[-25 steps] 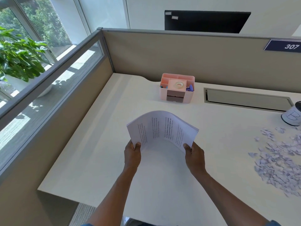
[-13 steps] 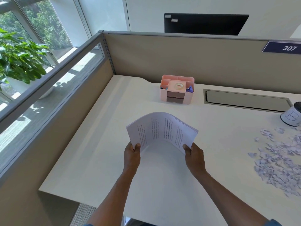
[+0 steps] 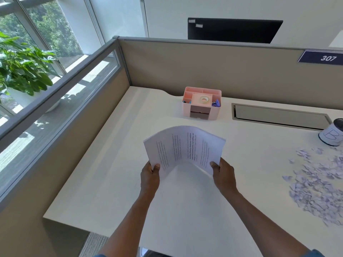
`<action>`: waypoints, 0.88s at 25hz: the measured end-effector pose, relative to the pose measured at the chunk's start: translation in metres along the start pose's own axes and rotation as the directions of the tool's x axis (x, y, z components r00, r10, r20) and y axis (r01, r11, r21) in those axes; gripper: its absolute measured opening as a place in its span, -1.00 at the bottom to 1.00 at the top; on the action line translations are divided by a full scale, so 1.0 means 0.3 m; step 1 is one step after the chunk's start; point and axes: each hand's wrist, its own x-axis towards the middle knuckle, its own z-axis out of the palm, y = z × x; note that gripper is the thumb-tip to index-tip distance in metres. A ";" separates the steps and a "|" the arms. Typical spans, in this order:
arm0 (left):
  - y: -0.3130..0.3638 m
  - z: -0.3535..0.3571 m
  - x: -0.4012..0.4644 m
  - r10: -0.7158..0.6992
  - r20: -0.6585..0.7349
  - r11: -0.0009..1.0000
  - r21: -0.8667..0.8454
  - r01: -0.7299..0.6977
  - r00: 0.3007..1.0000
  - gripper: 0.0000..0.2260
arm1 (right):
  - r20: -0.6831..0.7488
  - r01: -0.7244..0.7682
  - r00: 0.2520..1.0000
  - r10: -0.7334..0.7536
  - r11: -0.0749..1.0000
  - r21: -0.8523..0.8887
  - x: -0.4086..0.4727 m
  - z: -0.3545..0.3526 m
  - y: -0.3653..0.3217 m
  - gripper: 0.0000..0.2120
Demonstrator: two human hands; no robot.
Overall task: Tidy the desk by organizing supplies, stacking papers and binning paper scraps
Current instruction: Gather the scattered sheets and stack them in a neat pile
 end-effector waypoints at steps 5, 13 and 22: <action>-0.007 -0.035 0.011 -0.062 0.136 0.997 -0.038 0.068 0.989 -0.73 | -0.114 -0.059 0.991 0.063 0.998 0.038 0.072 -0.057 -0.012 -0.87; -0.049 -0.040 -0.024 -0.189 0.206 0.918 -0.311 0.247 0.960 -0.70 | -0.137 -0.314 0.929 0.343 0.929 0.193 0.019 -0.057 0.026 -0.48; 0.005 0.018 -0.052 -0.147 0.303 0.800 -0.524 0.293 0.942 -0.67 | 0.351 -0.429 0.902 0.252 0.610 0.666 -0.043 0.045 -0.054 -0.91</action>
